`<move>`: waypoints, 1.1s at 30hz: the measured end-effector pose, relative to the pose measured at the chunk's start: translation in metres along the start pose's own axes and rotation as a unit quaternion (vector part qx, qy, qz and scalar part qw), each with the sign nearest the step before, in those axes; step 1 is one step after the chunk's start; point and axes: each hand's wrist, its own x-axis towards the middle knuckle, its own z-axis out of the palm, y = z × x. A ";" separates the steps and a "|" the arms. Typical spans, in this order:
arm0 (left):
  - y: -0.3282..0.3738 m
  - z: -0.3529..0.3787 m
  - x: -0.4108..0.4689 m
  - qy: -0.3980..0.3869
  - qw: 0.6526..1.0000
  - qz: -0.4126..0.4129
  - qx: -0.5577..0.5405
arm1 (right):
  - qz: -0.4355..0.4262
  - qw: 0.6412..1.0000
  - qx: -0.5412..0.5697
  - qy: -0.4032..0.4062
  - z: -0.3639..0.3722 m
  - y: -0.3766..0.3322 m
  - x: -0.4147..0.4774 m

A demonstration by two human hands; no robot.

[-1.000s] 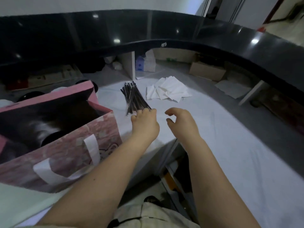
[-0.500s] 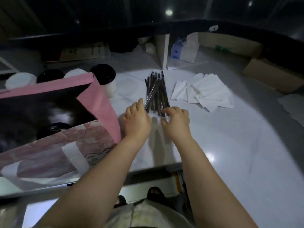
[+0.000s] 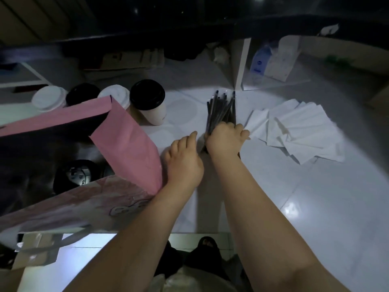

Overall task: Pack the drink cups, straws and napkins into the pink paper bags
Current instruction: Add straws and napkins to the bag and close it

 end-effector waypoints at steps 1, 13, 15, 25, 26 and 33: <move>0.001 0.000 -0.001 0.000 1.000 0.001 -0.003 | 0.010 1.000 0.019 -0.004 0.000 0.001 0.002; 0.025 -0.016 0.003 -0.017 1.000 0.017 0.001 | 0.124 0.886 0.436 -0.095 -0.036 0.052 0.000; 0.032 -0.020 0.003 -0.009 1.000 0.027 -0.001 | 0.132 0.856 0.486 -0.113 -0.042 0.064 -0.006; 0.040 -0.033 -0.004 0.002 1.000 0.027 0.000 | 0.148 0.860 0.485 -0.065 -0.035 0.074 -0.007; 0.039 -0.033 -0.006 0.002 1.000 0.027 0.004 | 0.151 0.860 0.484 -0.065 -0.033 0.072 -0.005; 0.035 -0.038 -0.018 -0.008 0.999 0.034 0.025 | 0.209 0.808 0.538 -0.116 -0.031 0.073 0.003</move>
